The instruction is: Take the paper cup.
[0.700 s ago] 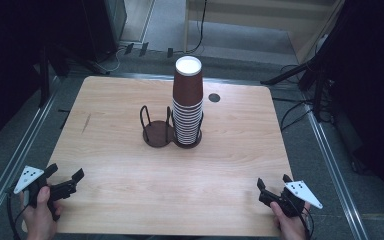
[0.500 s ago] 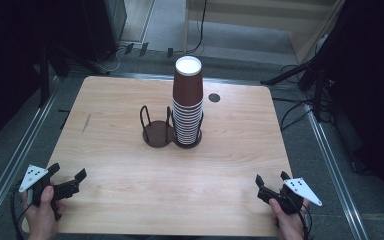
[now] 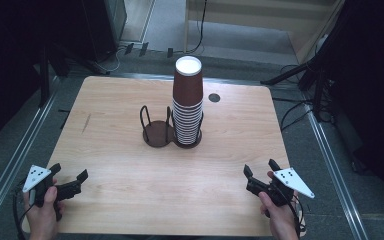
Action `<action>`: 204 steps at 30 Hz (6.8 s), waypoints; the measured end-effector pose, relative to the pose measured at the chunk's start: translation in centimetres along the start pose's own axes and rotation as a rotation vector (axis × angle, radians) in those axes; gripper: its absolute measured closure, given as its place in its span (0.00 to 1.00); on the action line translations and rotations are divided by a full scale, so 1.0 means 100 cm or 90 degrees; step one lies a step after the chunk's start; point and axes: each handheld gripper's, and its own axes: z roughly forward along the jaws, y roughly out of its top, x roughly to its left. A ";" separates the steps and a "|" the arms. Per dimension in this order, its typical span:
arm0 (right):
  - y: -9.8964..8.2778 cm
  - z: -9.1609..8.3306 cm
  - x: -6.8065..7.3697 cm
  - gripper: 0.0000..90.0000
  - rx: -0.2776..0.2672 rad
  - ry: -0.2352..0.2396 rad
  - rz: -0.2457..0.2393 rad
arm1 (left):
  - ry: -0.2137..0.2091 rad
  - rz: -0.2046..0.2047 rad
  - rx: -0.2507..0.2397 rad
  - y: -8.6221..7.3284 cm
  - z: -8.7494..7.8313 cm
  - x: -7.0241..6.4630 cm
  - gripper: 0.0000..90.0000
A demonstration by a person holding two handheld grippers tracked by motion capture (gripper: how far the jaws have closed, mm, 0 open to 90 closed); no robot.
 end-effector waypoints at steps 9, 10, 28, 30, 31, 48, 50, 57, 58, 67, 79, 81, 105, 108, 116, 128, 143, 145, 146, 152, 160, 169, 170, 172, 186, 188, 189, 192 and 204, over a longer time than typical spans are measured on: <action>0.015 0.010 0.023 0.14 -0.006 0.014 -0.016 | 0.004 -0.001 0.003 0.000 0.000 0.000 0.00; 0.016 0.011 0.024 0.14 -0.006 0.014 -0.018 | 0.003 -0.001 0.004 0.000 0.000 0.000 0.00; 0.036 0.022 0.037 0.14 -0.011 0.018 -0.029 | 0.006 -0.005 0.003 0.000 0.000 0.000 0.00; 0.040 0.023 0.039 0.14 -0.013 0.018 -0.030 | 0.006 -0.006 0.003 0.000 0.000 0.000 0.00; 0.042 0.024 0.040 0.14 -0.013 0.019 -0.030 | 0.006 -0.007 0.003 0.000 0.000 0.000 0.00; 0.065 0.044 0.069 0.13 -0.026 0.035 -0.049 | 0.012 0.004 -0.002 0.000 0.000 -0.001 0.00; 0.068 0.048 0.073 0.13 -0.025 0.036 -0.051 | 0.014 0.004 -0.004 0.000 -0.001 -0.001 0.00; 0.074 0.058 0.081 0.13 -0.021 0.041 -0.045 | 0.018 0.000 -0.006 -0.001 -0.001 -0.001 0.00; 0.077 0.062 0.084 0.13 -0.020 0.045 -0.040 | 0.020 0.004 -0.004 0.000 -0.001 -0.002 0.00; 0.090 0.072 0.091 0.13 -0.023 0.049 -0.032 | 0.020 0.011 -0.007 -0.001 0.000 -0.003 0.00; 0.112 0.088 0.114 0.13 -0.037 0.056 -0.042 | 0.034 0.024 -0.004 -0.001 0.000 -0.005 0.00; 0.115 0.091 0.118 0.13 -0.040 0.058 -0.043 | 0.035 0.023 -0.005 -0.001 0.000 -0.005 0.00; 0.139 0.122 0.145 0.11 -0.079 0.075 -0.039 | 0.034 0.021 -0.005 0.000 0.000 -0.004 0.00; 0.141 0.124 0.149 0.11 -0.079 0.078 -0.044 | 0.034 0.021 -0.005 0.000 -0.001 -0.004 0.00; 0.149 0.134 0.156 0.09 -0.094 0.085 -0.045 | 0.030 0.016 -0.006 0.000 0.000 -0.004 0.00; 0.156 0.152 0.156 0.06 -0.090 0.068 -0.055 | 0.028 0.011 -0.005 0.000 -0.001 -0.003 0.00; 0.155 0.161 0.159 0.08 -0.100 0.069 -0.049 | 0.028 0.009 -0.005 0.000 0.000 -0.003 0.00; 0.155 0.161 0.158 0.09 -0.101 0.070 -0.053 | 0.027 0.009 -0.004 0.000 0.000 -0.003 0.00; 0.155 0.161 0.158 0.09 -0.101 0.070 -0.054 | 0.027 0.009 -0.004 0.000 0.000 -0.003 0.00; 0.156 0.160 0.158 0.10 -0.098 0.071 -0.057 | 0.027 0.009 -0.004 0.000 0.000 -0.003 0.00; 0.158 0.160 0.159 0.10 -0.097 0.070 -0.057 | 0.026 0.008 -0.004 0.000 0.000 -0.003 0.00; 0.169 0.155 0.159 0.11 -0.111 0.073 -0.049 | 0.026 0.008 -0.004 0.000 0.000 -0.003 0.00; 0.170 0.154 0.159 0.11 -0.112 0.073 -0.049 | 0.026 0.008 -0.004 0.000 0.000 -0.003 0.00; 0.174 0.153 0.159 0.11 -0.114 0.072 -0.053 | 0.025 0.009 -0.006 0.000 0.000 -0.003 0.00; 0.197 0.147 0.163 0.12 -0.128 0.064 -0.056 | 0.026 0.013 -0.004 0.000 0.000 -0.004 0.00; 0.201 0.145 0.163 0.12 -0.133 0.064 -0.060 | 0.026 0.012 -0.003 0.000 0.000 -0.004 0.00; 0.206 0.142 0.163 0.12 -0.137 0.064 -0.056 | 0.026 0.013 -0.003 0.000 0.000 -0.003 0.00; 0.211 0.140 0.162 0.12 -0.143 0.065 -0.052 | 0.027 0.013 -0.004 0.000 0.000 -0.004 0.00; 0.231 0.130 0.161 0.12 -0.155 0.066 -0.066 | 0.026 0.013 -0.005 0.000 0.000 -0.004 0.00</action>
